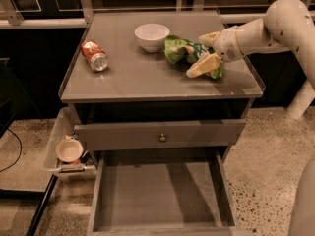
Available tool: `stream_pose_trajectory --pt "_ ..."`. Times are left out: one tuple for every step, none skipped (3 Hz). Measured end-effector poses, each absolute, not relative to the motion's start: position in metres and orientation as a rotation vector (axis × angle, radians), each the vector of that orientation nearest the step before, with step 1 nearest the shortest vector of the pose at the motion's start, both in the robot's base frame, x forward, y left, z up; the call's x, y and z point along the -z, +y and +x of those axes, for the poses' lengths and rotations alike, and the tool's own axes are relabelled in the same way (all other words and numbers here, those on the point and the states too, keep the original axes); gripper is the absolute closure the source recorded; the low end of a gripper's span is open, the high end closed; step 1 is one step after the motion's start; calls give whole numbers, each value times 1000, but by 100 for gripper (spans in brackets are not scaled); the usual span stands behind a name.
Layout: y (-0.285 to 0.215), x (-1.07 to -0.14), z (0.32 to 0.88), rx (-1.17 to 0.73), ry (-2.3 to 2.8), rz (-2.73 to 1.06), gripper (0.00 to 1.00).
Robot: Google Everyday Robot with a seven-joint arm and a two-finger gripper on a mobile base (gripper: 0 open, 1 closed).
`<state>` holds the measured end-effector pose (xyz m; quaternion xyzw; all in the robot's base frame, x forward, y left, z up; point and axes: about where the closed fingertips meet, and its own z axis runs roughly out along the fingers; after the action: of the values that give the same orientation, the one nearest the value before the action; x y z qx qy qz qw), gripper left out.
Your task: Place green rice chip bag into middle drawer
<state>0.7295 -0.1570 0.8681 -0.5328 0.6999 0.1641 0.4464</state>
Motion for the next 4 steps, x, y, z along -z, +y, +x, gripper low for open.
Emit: stream_pose_trajectory --pt "-157 -868 729 -406 1733 -1320 41" --pt "-157 -868 729 -406 1733 -1320 65" --pt "-157 -868 729 -406 1733 -1320 87" --pt "-157 -868 729 -407 1733 -1320 100"
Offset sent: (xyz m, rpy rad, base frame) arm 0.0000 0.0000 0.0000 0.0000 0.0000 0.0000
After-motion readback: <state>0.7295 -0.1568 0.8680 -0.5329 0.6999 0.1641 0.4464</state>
